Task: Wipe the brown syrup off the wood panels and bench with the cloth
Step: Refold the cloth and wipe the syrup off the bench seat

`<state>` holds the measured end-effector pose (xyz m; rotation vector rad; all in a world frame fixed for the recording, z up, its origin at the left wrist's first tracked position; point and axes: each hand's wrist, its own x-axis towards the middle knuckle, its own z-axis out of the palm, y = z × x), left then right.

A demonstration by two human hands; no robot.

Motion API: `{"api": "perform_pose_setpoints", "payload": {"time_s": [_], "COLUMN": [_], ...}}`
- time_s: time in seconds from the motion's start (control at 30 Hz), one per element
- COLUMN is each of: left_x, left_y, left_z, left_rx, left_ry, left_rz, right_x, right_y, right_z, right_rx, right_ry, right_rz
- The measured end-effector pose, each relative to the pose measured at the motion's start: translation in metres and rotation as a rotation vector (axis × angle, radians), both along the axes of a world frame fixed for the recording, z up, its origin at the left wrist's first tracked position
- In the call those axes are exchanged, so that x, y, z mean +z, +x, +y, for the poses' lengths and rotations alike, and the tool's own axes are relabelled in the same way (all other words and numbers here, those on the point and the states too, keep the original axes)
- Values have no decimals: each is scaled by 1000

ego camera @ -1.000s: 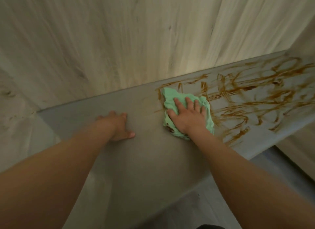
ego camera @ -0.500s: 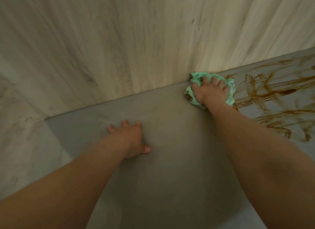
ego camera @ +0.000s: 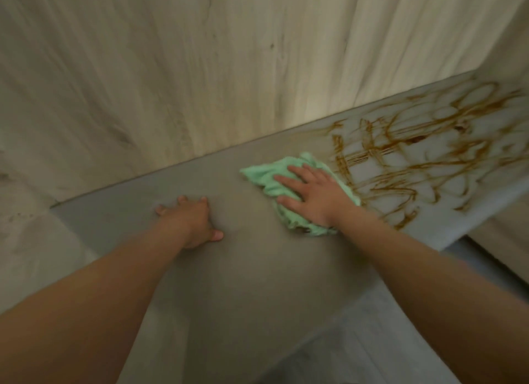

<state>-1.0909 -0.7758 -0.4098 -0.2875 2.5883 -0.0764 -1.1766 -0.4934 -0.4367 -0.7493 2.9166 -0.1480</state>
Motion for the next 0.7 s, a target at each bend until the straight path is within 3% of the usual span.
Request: {"api": "perform_pose_setpoints", "payload": {"time_s": [0.13, 0.2, 0.3, 0.4, 0.5, 0.57, 0.7], "left_x": [4, 3, 8, 29, 43, 44, 42], "left_y": [6, 9, 13, 8, -13, -25, -44], "left_z": [9, 9, 16, 43, 84, 108, 143], "left_rx": [13, 24, 26, -62, -197, -255, -253], "left_ry": [-35, -44, -75, -197, -140, -43, -40], "left_rz": [30, 40, 60, 8, -48, -45, 39], "right_x": [8, 10, 9, 5, 5, 6, 5], "right_y": [-13, -1, 40, 90, 113, 102, 54], "right_z": [116, 124, 93, 73, 96, 122, 166], "right_rx": [-603, -715, -570, -241, -11, -10, -336], "right_ry": [32, 11, 30, 43, 41, 54, 42], "right_rz": [-37, -83, -88, -61, -26, -2, -18]}}
